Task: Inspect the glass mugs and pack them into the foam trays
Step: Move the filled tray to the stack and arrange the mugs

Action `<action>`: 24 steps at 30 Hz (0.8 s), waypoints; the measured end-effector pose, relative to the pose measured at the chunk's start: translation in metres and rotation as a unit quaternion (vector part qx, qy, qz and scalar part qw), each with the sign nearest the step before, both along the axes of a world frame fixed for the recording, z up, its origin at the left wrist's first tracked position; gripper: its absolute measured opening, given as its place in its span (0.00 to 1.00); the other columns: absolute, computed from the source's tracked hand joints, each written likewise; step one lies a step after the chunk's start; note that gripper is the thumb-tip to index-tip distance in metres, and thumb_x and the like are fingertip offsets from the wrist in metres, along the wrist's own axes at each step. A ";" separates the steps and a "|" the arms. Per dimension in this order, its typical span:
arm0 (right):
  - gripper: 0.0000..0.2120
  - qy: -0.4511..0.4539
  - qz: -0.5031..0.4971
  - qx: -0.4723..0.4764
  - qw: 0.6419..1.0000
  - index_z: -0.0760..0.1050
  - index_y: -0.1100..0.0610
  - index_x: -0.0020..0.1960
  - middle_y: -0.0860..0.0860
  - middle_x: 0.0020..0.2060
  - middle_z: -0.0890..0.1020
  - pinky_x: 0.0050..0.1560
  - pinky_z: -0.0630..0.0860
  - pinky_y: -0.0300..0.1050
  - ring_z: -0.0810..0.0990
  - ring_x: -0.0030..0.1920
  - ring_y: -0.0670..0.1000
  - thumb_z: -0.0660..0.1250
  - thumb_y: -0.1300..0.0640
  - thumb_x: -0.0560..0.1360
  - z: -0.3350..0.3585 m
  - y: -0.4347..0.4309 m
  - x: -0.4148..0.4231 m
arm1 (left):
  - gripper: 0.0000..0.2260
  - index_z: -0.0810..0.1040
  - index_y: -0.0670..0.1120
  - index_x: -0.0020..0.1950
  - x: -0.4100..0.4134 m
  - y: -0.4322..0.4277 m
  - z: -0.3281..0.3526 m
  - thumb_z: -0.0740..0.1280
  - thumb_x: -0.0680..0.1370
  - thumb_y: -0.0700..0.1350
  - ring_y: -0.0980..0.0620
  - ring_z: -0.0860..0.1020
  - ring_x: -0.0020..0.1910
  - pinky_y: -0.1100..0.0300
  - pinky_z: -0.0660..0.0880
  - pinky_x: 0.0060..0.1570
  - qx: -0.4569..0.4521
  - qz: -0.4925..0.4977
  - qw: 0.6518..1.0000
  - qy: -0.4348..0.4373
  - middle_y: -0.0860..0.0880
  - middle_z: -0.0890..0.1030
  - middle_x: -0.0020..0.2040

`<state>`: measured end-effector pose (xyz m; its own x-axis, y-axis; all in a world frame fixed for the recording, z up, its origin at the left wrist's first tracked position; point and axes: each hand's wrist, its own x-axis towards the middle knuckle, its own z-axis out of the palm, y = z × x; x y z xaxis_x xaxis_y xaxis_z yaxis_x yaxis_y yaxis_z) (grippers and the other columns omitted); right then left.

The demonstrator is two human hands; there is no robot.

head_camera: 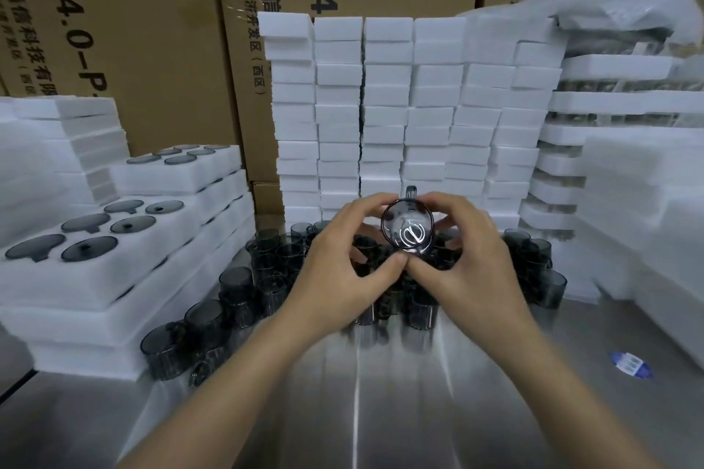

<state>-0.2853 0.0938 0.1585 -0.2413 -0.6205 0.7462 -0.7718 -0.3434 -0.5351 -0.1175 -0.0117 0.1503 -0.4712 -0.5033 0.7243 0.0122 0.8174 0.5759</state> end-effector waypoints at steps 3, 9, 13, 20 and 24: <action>0.30 -0.014 -0.005 0.092 0.996 0.74 0.38 0.67 0.34 0.56 0.79 0.55 0.73 0.35 0.78 0.59 0.41 0.81 0.46 0.69 -0.044 0.004 0.000 | 0.27 0.71 0.67 0.75 0.010 -0.002 -0.048 0.73 0.77 0.54 0.55 0.79 0.64 0.56 0.81 0.51 0.027 0.017 0.997 -0.071 0.62 0.78 0.66; 0.26 0.000 -0.005 0.242 0.970 0.72 0.38 0.62 0.35 0.52 0.81 0.50 0.78 0.43 0.79 0.54 0.41 0.73 0.36 0.66 -0.106 0.014 -0.010 | 0.26 0.71 0.71 0.73 0.002 0.007 -0.120 0.75 0.77 0.63 0.58 0.79 0.64 0.64 0.80 0.49 0.107 -0.028 0.984 -0.137 0.64 0.80 0.65; 0.33 0.068 -0.003 0.312 0.948 0.65 0.36 0.72 0.33 0.57 0.79 0.55 0.78 0.40 0.76 0.54 0.38 0.72 0.33 0.71 -0.091 0.015 -0.009 | 0.22 0.73 0.75 0.66 0.000 -0.002 -0.122 0.73 0.74 0.68 0.63 0.80 0.60 0.69 0.76 0.47 0.105 0.006 0.986 -0.128 0.68 0.82 0.59; 0.31 0.270 -0.191 0.284 0.900 0.64 0.45 0.81 0.47 0.73 0.76 0.70 0.76 0.57 0.74 0.72 0.51 0.66 0.40 0.81 0.043 0.000 -0.105 | 0.28 0.76 0.74 0.62 0.003 -0.009 -0.129 0.66 0.66 0.83 0.66 0.79 0.59 0.62 0.78 0.54 0.135 0.041 0.981 -0.133 0.71 0.80 0.58; 0.29 0.293 -0.429 0.310 0.796 0.65 0.58 0.80 0.59 0.77 0.71 0.72 0.71 0.61 0.68 0.77 0.62 0.66 0.49 0.83 0.119 -0.003 -0.192 | 0.28 0.76 0.69 0.65 0.003 -0.007 -0.126 0.69 0.68 0.78 0.67 0.79 0.59 0.61 0.78 0.58 0.141 0.049 0.977 -0.155 0.69 0.82 0.56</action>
